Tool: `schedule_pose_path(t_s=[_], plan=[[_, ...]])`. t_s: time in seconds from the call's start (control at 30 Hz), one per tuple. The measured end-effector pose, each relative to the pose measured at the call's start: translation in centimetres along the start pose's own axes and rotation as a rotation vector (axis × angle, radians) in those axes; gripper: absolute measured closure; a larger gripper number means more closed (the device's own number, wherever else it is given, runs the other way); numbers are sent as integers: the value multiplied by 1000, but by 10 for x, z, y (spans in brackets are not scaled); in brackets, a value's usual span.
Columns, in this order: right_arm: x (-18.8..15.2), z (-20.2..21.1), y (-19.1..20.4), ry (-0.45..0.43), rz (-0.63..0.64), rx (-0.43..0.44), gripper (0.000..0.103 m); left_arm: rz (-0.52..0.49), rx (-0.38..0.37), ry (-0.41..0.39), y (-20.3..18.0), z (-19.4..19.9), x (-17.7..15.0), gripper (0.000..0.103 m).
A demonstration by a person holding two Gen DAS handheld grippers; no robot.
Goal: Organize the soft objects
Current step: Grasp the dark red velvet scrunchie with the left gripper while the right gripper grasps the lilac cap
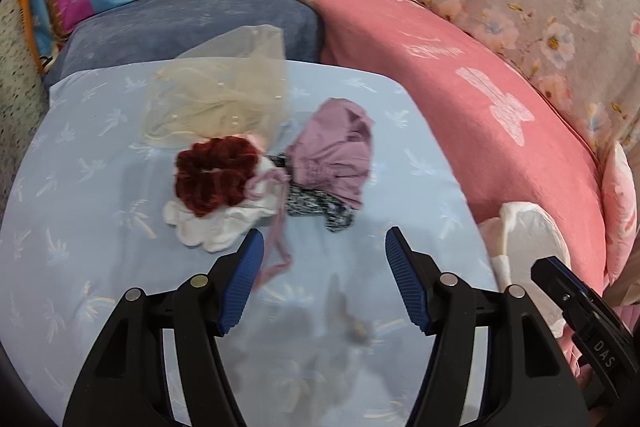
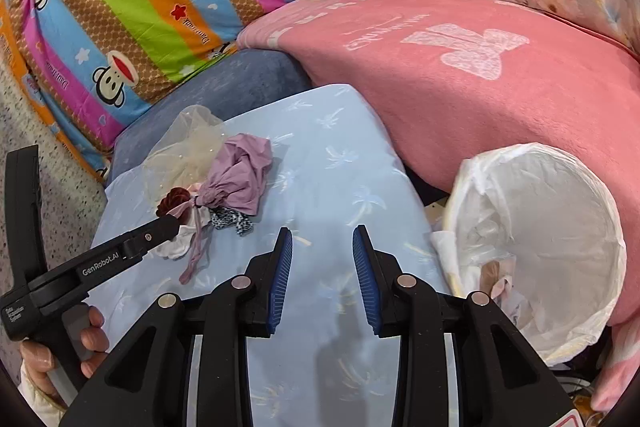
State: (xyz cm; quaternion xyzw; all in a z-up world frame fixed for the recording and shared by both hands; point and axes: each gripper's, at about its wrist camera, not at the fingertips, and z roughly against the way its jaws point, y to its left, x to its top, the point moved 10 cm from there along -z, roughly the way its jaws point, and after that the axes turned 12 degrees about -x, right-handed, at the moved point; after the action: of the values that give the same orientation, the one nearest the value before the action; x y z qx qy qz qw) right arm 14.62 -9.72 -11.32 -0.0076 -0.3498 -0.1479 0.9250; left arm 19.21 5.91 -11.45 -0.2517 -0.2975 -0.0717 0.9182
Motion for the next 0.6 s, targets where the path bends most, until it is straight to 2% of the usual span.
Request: schedule_pose_path(t_s=[0.3,0.43,0.6], plan=[[3,-19,42,22,57,25,70,70,61,-14,59,7,13,42],[6,-29,64,30,85,40,70,95,93,-19,81,5,20,36],[12,-47,88,45,104,55,70,120,108,-10,102,-2,28,34]])
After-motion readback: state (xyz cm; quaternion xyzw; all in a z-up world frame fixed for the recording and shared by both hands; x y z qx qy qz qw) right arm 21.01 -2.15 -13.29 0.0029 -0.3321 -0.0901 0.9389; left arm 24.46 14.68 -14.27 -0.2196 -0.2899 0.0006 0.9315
